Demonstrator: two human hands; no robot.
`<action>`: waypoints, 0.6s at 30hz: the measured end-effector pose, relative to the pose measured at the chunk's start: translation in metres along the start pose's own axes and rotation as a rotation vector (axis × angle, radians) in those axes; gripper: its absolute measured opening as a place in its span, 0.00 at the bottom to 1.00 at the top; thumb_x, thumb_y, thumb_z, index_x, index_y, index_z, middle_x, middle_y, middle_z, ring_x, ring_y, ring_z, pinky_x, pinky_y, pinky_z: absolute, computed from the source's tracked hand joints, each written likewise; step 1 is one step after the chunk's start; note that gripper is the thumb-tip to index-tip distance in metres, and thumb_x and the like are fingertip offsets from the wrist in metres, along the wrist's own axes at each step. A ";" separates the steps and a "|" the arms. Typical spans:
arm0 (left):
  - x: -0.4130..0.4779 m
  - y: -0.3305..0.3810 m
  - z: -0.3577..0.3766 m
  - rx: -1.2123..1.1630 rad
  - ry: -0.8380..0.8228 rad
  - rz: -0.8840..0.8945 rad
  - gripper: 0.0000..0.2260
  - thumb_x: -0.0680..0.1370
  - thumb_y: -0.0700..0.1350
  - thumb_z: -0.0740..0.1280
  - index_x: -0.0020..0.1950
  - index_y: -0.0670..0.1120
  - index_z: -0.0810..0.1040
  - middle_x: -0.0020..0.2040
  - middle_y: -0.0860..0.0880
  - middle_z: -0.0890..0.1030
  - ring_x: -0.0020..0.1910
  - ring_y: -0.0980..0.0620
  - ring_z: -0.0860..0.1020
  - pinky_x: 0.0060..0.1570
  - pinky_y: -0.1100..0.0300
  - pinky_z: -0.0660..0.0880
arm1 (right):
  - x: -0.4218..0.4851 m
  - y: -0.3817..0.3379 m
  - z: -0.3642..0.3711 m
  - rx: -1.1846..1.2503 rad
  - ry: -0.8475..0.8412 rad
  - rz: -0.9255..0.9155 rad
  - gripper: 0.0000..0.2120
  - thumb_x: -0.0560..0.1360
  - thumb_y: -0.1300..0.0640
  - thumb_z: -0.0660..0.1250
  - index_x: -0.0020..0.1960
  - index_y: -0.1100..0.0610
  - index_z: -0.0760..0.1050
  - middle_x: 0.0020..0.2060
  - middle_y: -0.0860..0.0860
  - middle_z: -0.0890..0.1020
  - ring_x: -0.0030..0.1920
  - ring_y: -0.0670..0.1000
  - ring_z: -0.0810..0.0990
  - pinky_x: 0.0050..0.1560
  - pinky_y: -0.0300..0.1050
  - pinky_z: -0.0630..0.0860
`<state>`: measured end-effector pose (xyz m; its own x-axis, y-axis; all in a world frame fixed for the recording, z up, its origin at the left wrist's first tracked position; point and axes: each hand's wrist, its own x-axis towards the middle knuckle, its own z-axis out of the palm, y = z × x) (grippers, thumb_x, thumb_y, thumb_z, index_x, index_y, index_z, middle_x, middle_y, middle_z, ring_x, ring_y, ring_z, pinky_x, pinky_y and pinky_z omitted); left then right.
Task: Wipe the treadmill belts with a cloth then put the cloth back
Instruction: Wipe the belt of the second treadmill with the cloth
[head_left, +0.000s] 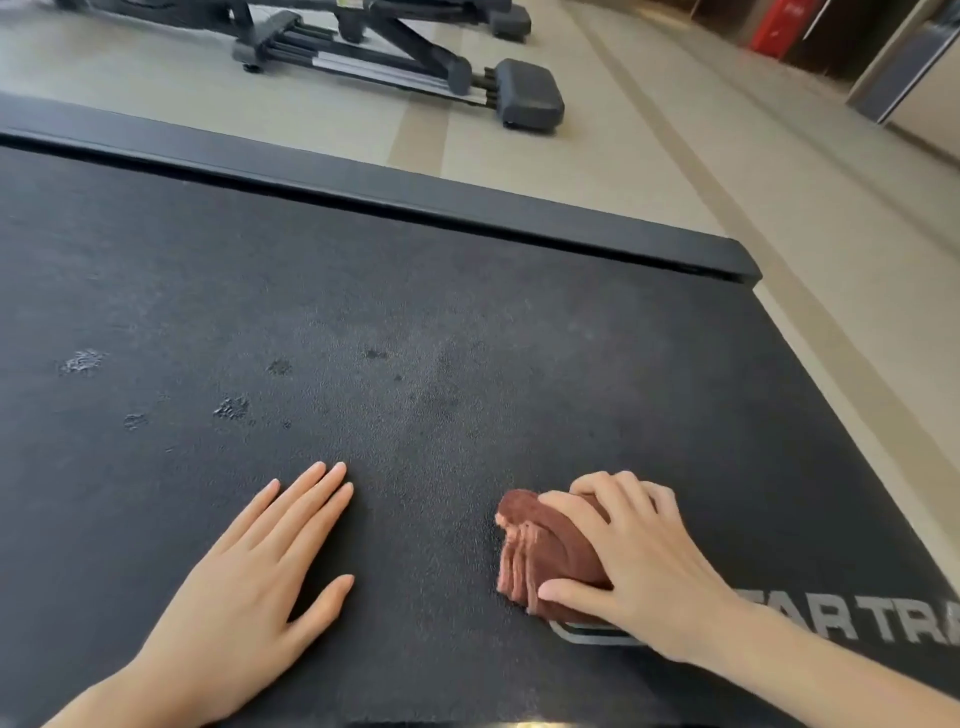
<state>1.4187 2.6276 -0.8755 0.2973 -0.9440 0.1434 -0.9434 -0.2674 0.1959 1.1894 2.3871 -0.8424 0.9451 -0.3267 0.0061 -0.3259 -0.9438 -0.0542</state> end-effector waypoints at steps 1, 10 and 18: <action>0.000 0.000 -0.001 0.002 -0.002 0.006 0.30 0.80 0.61 0.47 0.72 0.41 0.65 0.73 0.48 0.65 0.73 0.52 0.58 0.70 0.52 0.54 | -0.005 0.004 -0.003 0.017 -0.048 0.017 0.30 0.71 0.25 0.46 0.69 0.37 0.56 0.56 0.43 0.66 0.58 0.47 0.65 0.62 0.52 0.61; 0.000 0.001 -0.003 -0.005 -0.008 -0.015 0.29 0.78 0.59 0.51 0.72 0.43 0.65 0.74 0.49 0.64 0.74 0.53 0.58 0.71 0.54 0.52 | 0.081 0.020 0.012 -0.064 0.203 0.077 0.28 0.72 0.31 0.53 0.65 0.47 0.70 0.49 0.50 0.73 0.49 0.53 0.73 0.48 0.50 0.68; -0.002 0.004 -0.006 0.012 -0.004 -0.048 0.27 0.77 0.58 0.54 0.72 0.44 0.66 0.73 0.50 0.64 0.73 0.49 0.61 0.69 0.53 0.55 | 0.203 0.025 0.012 -0.075 0.232 0.348 0.26 0.76 0.34 0.53 0.69 0.44 0.63 0.58 0.57 0.71 0.56 0.60 0.72 0.55 0.52 0.68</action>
<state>1.4152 2.6291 -0.8694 0.3418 -0.9307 0.1304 -0.9298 -0.3147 0.1910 1.3736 2.2973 -0.8540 0.7506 -0.6210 0.2257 -0.6338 -0.7732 -0.0198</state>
